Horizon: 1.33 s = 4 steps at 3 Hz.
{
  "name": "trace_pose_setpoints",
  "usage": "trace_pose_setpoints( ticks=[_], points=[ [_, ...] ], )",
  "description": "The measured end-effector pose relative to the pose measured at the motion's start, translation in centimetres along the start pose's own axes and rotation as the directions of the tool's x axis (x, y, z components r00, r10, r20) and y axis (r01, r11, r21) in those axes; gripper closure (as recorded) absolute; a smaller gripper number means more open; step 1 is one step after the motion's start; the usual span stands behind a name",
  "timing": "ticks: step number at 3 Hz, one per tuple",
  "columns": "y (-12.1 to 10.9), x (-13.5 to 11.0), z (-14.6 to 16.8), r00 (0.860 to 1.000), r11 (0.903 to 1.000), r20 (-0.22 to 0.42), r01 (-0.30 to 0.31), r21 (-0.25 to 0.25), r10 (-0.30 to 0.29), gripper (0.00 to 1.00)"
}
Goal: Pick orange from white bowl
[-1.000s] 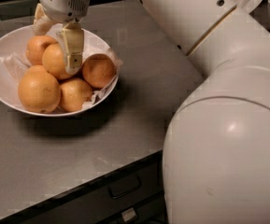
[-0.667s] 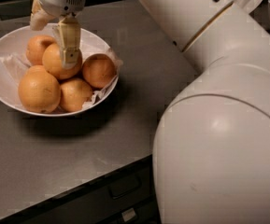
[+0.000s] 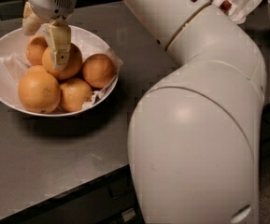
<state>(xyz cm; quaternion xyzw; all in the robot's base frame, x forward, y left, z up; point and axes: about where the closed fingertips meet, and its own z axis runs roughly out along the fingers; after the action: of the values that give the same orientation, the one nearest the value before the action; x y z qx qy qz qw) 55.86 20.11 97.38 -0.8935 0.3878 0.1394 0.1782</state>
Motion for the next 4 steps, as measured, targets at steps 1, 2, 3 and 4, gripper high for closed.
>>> trace_pose_setpoints(
  ticks=[1,2,3,4],
  points=[
    [0.5,-0.5,0.6,1.000,0.9996,0.015,-0.011,-0.028,0.011,0.22],
    [1.7,-1.0,0.1,0.999,0.9986,0.018,-0.034,-0.039,0.035,0.21],
    [2.4,-1.3,-1.1,0.999,0.9984,0.006,-0.048,-0.029,0.048,0.21],
    [2.5,-1.0,-1.7,0.999,0.9986,-0.001,-0.048,-0.020,0.048,0.21]
  ],
)
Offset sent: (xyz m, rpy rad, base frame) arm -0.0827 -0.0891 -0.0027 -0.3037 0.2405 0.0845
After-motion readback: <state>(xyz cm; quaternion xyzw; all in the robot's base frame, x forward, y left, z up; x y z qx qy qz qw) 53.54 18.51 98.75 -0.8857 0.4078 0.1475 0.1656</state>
